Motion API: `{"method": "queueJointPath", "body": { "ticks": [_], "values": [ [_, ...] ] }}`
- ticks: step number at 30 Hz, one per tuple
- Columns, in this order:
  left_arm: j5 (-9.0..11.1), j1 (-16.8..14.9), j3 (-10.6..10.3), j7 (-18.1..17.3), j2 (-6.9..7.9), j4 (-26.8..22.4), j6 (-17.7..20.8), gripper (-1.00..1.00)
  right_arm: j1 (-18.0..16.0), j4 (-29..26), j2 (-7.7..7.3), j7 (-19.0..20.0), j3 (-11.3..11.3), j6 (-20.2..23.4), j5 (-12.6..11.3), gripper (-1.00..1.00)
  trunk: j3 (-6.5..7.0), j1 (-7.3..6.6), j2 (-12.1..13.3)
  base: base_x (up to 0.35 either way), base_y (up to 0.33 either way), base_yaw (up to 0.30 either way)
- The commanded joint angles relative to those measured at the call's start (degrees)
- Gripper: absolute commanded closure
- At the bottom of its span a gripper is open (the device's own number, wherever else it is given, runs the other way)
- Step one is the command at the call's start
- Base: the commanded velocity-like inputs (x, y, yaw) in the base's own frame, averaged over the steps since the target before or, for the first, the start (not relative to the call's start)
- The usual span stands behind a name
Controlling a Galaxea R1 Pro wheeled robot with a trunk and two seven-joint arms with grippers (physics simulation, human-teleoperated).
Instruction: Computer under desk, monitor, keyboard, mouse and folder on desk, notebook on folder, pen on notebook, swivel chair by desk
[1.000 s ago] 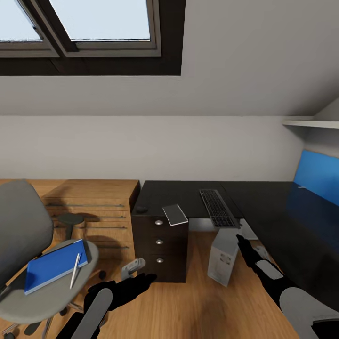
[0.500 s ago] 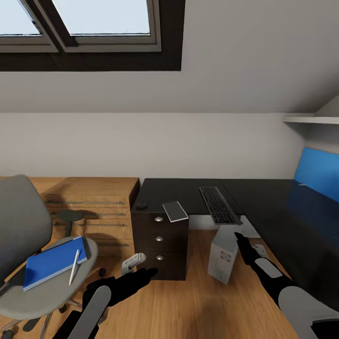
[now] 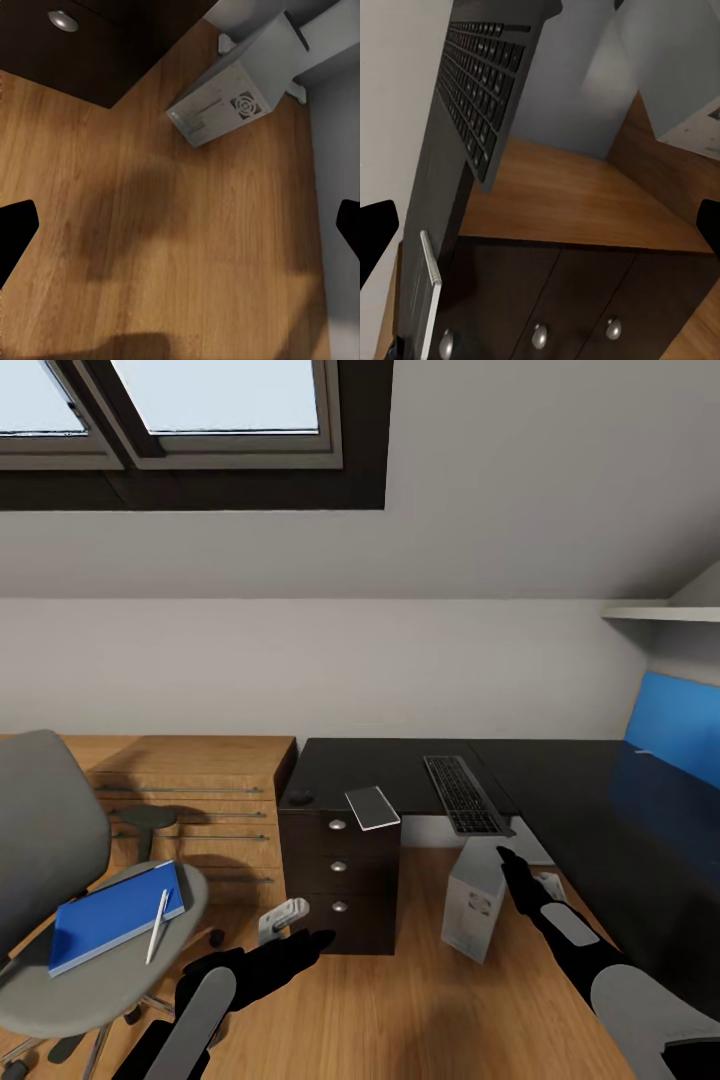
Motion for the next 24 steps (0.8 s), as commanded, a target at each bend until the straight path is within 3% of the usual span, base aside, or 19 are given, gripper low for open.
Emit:
{"method": "queueJointPath", "body": {
  "ticks": [1, 24],
  "values": [
    [0.54, -0.05, -0.10, 0.59, 0.05, -0.06, -0.03, -1.00, -0.04, 0.04, -0.03, 0.16, 0.36, 0.05, -0.54, -1.00, -0.06, 0.00, -0.03, 0.034, 0.000, 0.000],
    [0.62, -0.04, -0.17, 0.51, 0.50, -0.06, -0.04, -1.00, 0.00, 0.06, -0.09, 0.12, 0.34, 0.05, -0.54, -1.00, -0.06, 0.00, -0.03, 0.208, 0.000, 0.000]
  ]
}}
